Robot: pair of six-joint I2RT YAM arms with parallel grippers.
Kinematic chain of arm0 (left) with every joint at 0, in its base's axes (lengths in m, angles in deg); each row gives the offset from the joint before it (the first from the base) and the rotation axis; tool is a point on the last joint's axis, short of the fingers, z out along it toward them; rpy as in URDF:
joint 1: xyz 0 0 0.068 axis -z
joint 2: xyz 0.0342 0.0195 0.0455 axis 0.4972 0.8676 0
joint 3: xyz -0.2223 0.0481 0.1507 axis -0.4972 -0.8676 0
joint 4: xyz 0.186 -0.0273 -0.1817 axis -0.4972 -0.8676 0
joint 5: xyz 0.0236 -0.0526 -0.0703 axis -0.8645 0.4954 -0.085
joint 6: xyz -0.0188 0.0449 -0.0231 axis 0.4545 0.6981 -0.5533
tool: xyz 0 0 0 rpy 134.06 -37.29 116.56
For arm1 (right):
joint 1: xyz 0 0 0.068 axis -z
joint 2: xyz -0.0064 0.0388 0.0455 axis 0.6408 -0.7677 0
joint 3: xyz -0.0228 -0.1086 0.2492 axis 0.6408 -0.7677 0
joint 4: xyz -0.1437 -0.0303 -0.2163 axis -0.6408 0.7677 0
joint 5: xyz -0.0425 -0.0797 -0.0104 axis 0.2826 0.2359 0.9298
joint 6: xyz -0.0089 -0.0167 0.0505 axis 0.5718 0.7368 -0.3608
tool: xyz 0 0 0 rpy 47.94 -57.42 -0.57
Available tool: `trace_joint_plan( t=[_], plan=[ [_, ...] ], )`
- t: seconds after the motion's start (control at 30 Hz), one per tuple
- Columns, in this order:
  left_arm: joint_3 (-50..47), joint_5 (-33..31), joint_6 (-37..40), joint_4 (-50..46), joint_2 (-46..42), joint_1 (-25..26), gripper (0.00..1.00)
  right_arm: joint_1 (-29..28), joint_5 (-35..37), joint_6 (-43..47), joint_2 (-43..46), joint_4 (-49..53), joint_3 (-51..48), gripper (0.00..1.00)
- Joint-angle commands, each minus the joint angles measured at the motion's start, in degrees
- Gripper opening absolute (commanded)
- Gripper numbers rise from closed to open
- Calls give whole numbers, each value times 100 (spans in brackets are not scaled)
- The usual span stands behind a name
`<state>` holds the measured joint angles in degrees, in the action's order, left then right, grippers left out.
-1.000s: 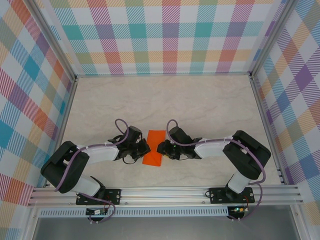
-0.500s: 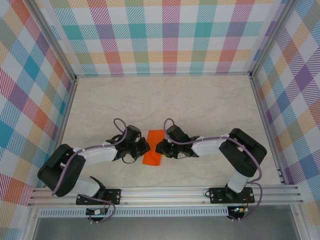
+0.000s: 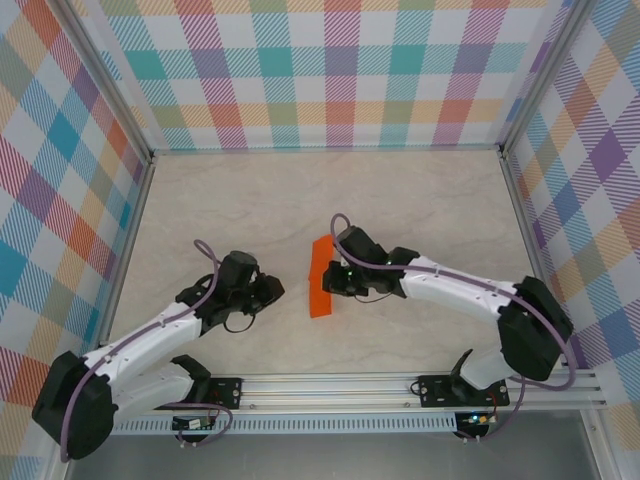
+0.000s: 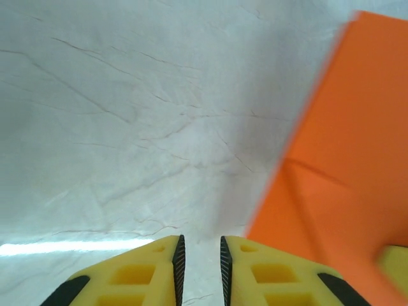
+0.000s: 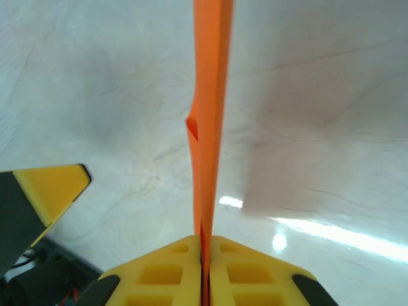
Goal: Fold a paper plane with a square sheet of paper (pick it up from the middle)
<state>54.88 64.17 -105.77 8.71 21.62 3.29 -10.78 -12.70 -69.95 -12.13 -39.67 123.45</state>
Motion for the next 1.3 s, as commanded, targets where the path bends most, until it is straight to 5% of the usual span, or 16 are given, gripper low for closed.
trace_joint_plan(
  t=[0.0, 0.23, 0.43, 0.6, 0.73, 0.83, 0.97, 1.13, 1.27],
  plan=[
    [65, -322, 234, -882, -384, -182, 25, -23, 1665, 401, 135, 2984, 1028, 12],
    [246, -1087, 187, -1939, -739, -348, 25, -362, 3667, -303, -1509, 6416, 3216, 11],
    [214, -1604, -87, -2500, -1407, -453, 25, -648, 3421, -244, -3566, 6768, 4667, 11],
    [182, -1989, -252, -2969, -2035, -463, 27, -747, 1702, 323, -4292, 5126, 5072, 16],
    [131, -1881, -219, -2940, -2336, -467, 30, -749, 530, 455, -4168, 3955, 4911, 32],
    [119, -1581, -63, -2736, -2384, -480, 35, -704, 217, 452, -3438, 3071, 4091, 52],
    [-20, -1030, 34, -2106, -2193, -480, 38, -444, -188, 130, -2147, 1600, 2269, 64],
    [-96, -2, 113, -882, -1414, -483, 35, -126, -704, -412, -1165, -81, 363, 42],
    [67, 373, 172, -366, -637, -433, 36, -48, -1054, -613, -1177, -801, -164, 24]
  ],
)
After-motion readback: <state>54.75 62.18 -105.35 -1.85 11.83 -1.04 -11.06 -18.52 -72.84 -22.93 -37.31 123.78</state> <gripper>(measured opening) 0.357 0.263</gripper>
